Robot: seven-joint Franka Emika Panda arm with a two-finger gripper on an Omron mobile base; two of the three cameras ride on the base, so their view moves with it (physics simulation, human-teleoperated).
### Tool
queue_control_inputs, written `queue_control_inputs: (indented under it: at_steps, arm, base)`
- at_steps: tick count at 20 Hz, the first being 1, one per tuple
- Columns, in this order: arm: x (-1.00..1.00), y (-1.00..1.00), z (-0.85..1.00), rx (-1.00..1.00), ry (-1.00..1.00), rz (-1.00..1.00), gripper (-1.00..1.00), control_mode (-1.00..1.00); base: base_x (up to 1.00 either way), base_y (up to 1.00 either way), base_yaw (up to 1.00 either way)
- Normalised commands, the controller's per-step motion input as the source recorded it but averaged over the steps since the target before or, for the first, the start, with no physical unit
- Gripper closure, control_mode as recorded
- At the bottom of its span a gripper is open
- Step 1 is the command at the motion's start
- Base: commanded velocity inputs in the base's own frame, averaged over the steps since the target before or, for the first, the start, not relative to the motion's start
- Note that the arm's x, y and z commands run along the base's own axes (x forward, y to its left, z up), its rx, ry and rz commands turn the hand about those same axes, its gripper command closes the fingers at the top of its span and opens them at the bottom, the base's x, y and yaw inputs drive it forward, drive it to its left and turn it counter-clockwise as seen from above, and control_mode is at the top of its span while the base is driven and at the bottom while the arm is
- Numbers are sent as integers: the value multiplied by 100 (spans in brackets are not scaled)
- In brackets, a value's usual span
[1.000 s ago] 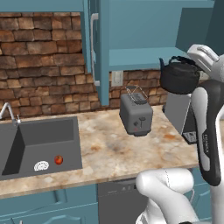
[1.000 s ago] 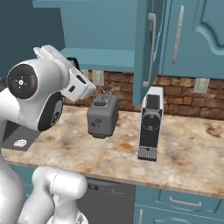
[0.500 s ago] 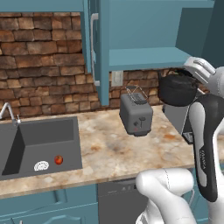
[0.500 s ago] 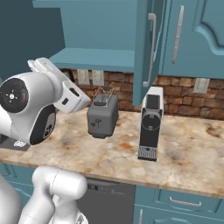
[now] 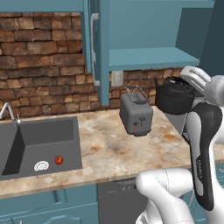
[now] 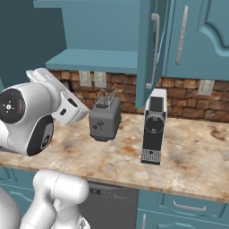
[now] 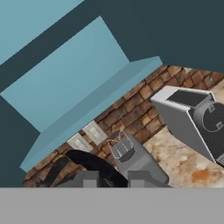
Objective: Open the cabinet, pick the kettle from the cabinet, and place it in the sink.
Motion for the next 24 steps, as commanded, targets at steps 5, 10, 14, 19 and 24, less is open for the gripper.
queue_control_inputs:
  at_steps: [5, 10, 14, 19, 24]
  arm:
    - [1, 0, -23, 1, 1, 0, 100, -100]
    - [0, 0, -17, 4, 0, 0, 100, -100]
    - [0, 0, -14, 4, 0, 0, 100, -100]
    - [0, -1, -10, 3, 0, 0, 100, -100]
    - [0, 0, 0, 0, 0, 0, 100, -100]
  base:
    - [0, 0, 0]
    - [0, 0, 0]
    - [0, 0, 0]
    - [0, 0, 0]
    - [0, 0, 0]
